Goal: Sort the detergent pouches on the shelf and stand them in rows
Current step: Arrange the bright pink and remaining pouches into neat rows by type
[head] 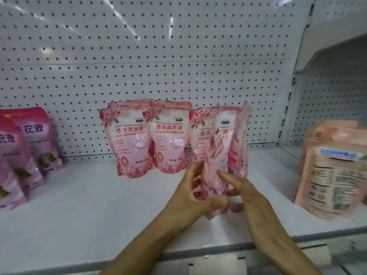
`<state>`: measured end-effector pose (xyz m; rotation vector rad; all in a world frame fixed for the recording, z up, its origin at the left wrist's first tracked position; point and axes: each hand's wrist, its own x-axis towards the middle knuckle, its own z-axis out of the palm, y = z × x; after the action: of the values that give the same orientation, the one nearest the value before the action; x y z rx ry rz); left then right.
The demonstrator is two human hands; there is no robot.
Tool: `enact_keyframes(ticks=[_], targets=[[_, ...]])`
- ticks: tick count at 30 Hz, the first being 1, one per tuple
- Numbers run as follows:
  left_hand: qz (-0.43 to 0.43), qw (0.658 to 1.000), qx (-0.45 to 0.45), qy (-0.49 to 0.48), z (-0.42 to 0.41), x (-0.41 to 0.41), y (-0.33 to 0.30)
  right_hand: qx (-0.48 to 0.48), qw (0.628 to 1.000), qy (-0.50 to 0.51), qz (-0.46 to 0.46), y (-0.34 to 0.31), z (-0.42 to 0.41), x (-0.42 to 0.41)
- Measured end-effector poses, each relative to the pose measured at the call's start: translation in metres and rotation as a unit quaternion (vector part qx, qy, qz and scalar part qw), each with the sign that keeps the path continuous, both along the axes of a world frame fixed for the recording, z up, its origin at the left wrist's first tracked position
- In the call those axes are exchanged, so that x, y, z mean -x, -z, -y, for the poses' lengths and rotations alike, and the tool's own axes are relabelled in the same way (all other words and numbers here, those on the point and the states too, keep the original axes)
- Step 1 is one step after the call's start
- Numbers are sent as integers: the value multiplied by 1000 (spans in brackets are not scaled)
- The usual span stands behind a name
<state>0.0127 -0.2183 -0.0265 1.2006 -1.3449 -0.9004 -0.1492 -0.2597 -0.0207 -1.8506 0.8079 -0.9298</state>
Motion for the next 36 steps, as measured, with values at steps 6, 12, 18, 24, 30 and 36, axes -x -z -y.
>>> enact_keyframes(ticks=[6, 12, 18, 24, 30, 36], targets=[[-161, 965, 53, -198, -3, -12, -4, 84, 985, -105, -106, 10, -20, -11], [-217, 926, 28, -307, -14, -51, -10, 74, 995, 33, 55, 4, 13, -19], [-229, 894, 34, -384, -24, -116, -18, 10, 993, 78, 84, -5, 72, -41], [-196, 916, 31, -349, -16, -163, -16, -23, 983, 140, 114, -5, 92, -66], [-218, 917, 15, -334, -14, -175, -6, -47, 992, 86, 75, -4, 91, -73], [-210, 923, 61, -317, -21, -175, -1, -41, 996, 11, 85, -3, 75, -105]])
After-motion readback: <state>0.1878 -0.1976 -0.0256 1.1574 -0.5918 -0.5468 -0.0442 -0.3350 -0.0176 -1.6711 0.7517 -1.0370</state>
